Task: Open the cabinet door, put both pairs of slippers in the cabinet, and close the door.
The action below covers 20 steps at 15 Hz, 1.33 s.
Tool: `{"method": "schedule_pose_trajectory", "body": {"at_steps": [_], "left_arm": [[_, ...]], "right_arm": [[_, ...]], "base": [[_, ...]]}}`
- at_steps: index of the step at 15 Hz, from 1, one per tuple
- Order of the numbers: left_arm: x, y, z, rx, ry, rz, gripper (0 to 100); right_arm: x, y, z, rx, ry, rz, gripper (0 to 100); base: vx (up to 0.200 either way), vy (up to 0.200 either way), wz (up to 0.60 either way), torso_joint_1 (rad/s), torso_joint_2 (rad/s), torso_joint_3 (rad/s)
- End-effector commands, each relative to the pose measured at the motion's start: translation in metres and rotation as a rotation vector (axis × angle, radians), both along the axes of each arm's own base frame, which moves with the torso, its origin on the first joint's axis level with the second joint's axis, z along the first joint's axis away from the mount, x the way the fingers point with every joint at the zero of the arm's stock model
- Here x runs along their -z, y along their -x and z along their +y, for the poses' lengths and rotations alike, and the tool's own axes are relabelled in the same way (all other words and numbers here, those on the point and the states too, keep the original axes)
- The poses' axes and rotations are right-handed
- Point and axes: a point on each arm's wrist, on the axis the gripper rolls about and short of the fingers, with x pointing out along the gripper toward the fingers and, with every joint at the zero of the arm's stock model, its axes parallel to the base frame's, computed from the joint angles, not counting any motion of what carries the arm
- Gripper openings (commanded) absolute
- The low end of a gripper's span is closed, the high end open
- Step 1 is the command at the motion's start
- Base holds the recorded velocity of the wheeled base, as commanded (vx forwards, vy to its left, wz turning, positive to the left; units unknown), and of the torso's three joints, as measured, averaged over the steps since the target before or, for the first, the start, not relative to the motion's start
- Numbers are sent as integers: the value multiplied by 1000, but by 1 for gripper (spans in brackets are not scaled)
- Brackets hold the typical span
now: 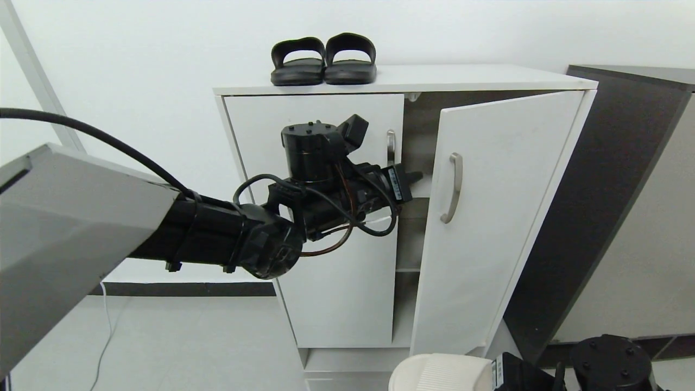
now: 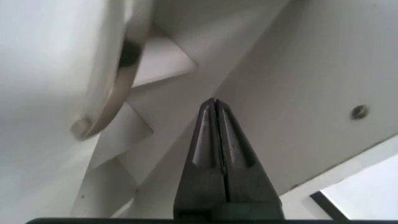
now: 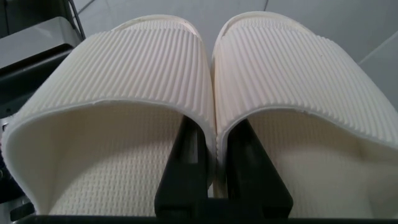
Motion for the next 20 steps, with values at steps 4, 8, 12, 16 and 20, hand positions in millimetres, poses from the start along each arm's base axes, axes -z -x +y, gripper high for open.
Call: {"method": "schedule_pose_trajectory", "body": {"at_steps": [4,8,12,16,20], "left_arm": [[5,30,-24,92,4,-11,0],[7,60,-53,197,45,-52,0],[11,40,-36,134,44,-49,0],[33,-4,2,-11,47,-86,0],[-4,23,87,-167,28,-142,0]], "right_arm": [[3,8,1,-32,14,17,0],[4,10,0,-37,19,23,0],[7,8,2,-39,21,25,0],[11,-7,10,3,-29,-16,0],[18,-52,27,351,-145,-91,0]], "base": [[-200,0,0,0,5,6],[-200,0,0,-1,1,6],[0,0,0,0,0,0],[0,0,0,0,0,0],[0,0,0,0,0,0]]}}
